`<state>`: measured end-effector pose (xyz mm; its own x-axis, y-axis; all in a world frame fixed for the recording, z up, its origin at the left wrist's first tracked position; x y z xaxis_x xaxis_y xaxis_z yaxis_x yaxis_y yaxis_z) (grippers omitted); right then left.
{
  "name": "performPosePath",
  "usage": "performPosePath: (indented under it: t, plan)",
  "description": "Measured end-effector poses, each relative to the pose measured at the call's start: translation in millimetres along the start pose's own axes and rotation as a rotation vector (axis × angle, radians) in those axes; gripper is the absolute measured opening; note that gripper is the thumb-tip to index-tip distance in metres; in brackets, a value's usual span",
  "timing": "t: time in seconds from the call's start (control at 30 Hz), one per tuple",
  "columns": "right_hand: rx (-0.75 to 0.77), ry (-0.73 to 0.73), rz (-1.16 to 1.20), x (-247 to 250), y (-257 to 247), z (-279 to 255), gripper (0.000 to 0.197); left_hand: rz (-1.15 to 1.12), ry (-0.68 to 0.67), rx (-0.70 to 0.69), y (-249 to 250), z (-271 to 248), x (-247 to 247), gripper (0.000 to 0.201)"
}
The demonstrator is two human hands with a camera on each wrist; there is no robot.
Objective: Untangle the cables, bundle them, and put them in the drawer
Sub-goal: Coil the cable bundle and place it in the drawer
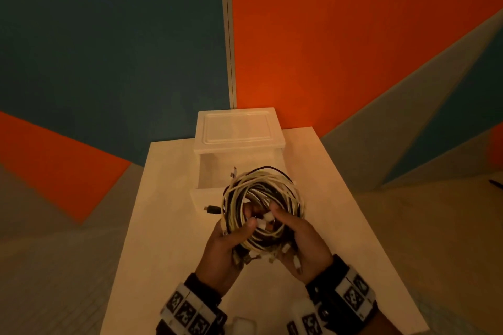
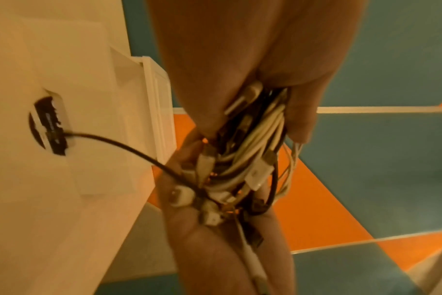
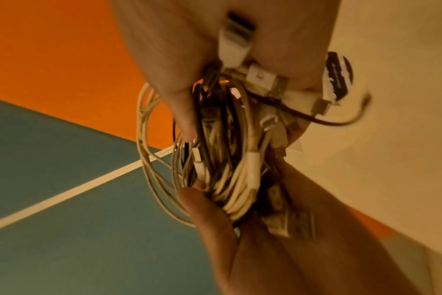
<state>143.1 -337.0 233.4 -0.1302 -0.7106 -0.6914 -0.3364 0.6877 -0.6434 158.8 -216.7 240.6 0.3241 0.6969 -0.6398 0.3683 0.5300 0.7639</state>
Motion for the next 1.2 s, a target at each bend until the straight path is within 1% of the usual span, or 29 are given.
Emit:
performPosePath:
  t: [0.07,0.13,0.2,0.27,0.33,0.4,0.47,0.5,0.57,0.63,0.67,0.73,0.77,0.83,0.9,0.93,0.97,1.03,1.1,1.13,1.2]
  plan:
    - [-0.014,0.053,-0.078,4,1,6,0.032,0.042,0.050,-0.002,0,1,5,0.026]
    - [-0.007,0.132,-0.185,10,4,12,0.028,0.100,0.107,-0.012,-1,4,11,0.028]
    - [0.000,0.197,-0.305,12,6,20,0.023,0.209,0.168,-0.002,-1,10,21,0.028]
    - [0.007,0.247,-0.378,14,2,32,0.021,0.299,0.218,0.064,-3,18,32,0.026]
    - [0.004,0.298,-0.419,23,0,52,0.019,0.325,0.220,0.149,-7,33,43,0.025]
    - [-0.017,0.350,-0.455,31,-4,75,0.018,0.368,0.245,0.195,-8,54,57,0.027]
    - [-0.047,0.374,-0.471,38,-7,104,0.020,0.470,0.307,0.206,-8,81,73,0.030]
    - [-0.065,0.377,-0.473,41,-9,119,0.020,0.499,0.345,0.206,-8,96,82,0.028]
    - [-0.102,0.394,-0.463,48,-14,156,0.020,0.480,0.432,0.219,-7,129,99,0.027]
    - [-0.159,0.396,-0.468,53,-20,196,0.024,0.483,0.492,0.270,-4,163,116,0.035]
    - [-0.193,0.394,-0.484,57,-21,215,0.027,0.510,0.511,0.303,1,178,122,0.036]
    - [-0.236,0.355,-0.555,66,-23,250,0.034,0.536,0.527,0.367,6,204,134,0.040]
    - [-0.256,0.337,-0.627,68,-25,261,0.037,0.557,0.529,0.399,7,214,140,0.042]
    - [-0.292,0.336,-0.791,74,-24,279,0.039,0.717,0.495,0.486,8,227,148,0.040]
    - [-0.302,0.388,-0.817,81,-22,292,0.039,0.872,0.467,0.555,6,235,154,0.039]
    - [-0.340,0.392,-0.852,82,-21,300,0.039,0.895,0.457,0.582,3,240,159,0.039]
    - [-0.322,0.381,-0.940,84,-22,307,0.039,0.919,0.448,0.582,2,244,162,0.040]
    - [-0.361,0.315,-0.948,83,-23,321,0.039,0.921,0.461,0.546,-2,254,169,0.039]
    - [-0.366,0.269,-0.995,83,-27,326,0.041,0.876,0.484,0.499,-6,261,177,0.033]
    - [-0.370,0.275,-0.975,86,-27,330,0.042,0.889,0.496,0.478,-8,264,180,0.032]
    - [-0.412,0.298,-0.927,95,-26,331,0.043,0.957,0.481,0.496,-15,268,186,0.038]
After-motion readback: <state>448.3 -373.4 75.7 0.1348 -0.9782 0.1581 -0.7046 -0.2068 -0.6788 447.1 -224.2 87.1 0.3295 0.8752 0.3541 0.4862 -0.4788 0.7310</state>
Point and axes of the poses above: each hand's wrist, its own z-axis towards the middle knuckle, its own x-axis out of the back of the hand, y = z × x, the point moved 5 cm from there along z, towards the middle knuckle, and after that the axes turned 6 degrees about -y, right-handed, at the moved point
